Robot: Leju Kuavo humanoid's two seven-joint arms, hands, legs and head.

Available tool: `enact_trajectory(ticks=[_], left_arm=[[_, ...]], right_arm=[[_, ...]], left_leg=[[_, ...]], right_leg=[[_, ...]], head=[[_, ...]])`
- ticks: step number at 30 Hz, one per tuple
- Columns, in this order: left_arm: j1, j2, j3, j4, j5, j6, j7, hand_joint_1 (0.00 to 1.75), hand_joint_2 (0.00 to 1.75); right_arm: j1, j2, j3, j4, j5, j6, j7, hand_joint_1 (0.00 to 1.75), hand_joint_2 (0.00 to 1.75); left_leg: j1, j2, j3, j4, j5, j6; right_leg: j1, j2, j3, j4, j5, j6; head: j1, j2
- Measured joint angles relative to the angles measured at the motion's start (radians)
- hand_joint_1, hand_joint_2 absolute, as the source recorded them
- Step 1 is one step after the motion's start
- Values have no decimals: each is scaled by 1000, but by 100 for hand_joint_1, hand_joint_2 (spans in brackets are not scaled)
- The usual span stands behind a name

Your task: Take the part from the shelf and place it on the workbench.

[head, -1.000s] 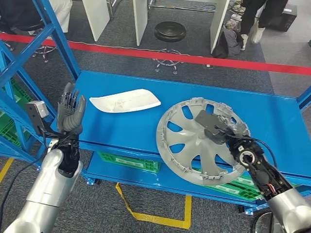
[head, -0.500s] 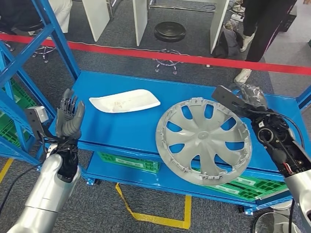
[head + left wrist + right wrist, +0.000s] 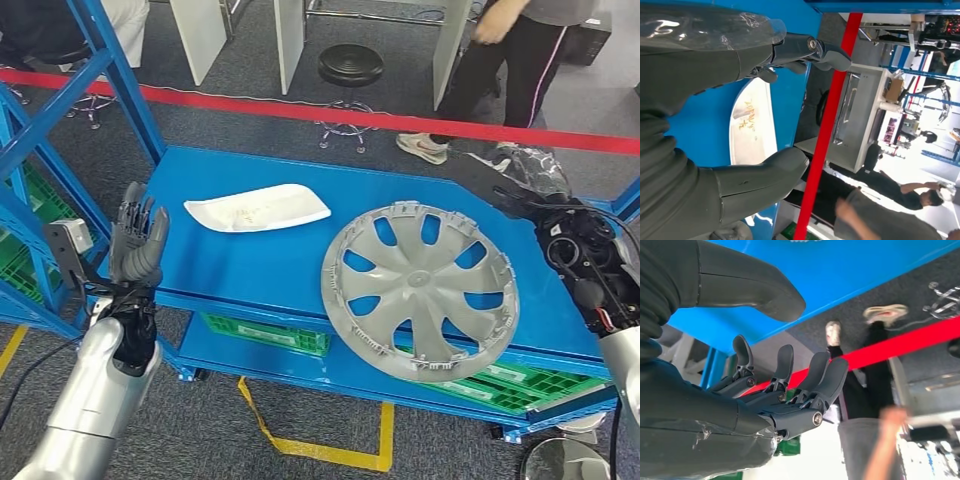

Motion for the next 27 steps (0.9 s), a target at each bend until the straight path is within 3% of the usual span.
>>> enact_trajectory(ticks=[12,20,27], left_arm=[[-6,10,0,-12,15,6,12,0,175],[-9,11,0,-12,21,12,12,0,175],[-10,11,0,-12,27,23,10,0,175]], right_arm=[[-23,-4,3,220,-15,51,-11,175,175],[-22,-4,3,289,-26,56,-23,175,175],[-24,-3,3,314,-30,-11,-65,175,175]], left_leg=[[0,0,0,0,0,0],[0,0,0,0,0,0],[0,0,0,0,0,0]], right_leg=[[0,0,0,0,0,0],[0,0,0,0,0,0],[0,0,0,0,0,0]], head=[[0,0],[-1,0],[0,0]])
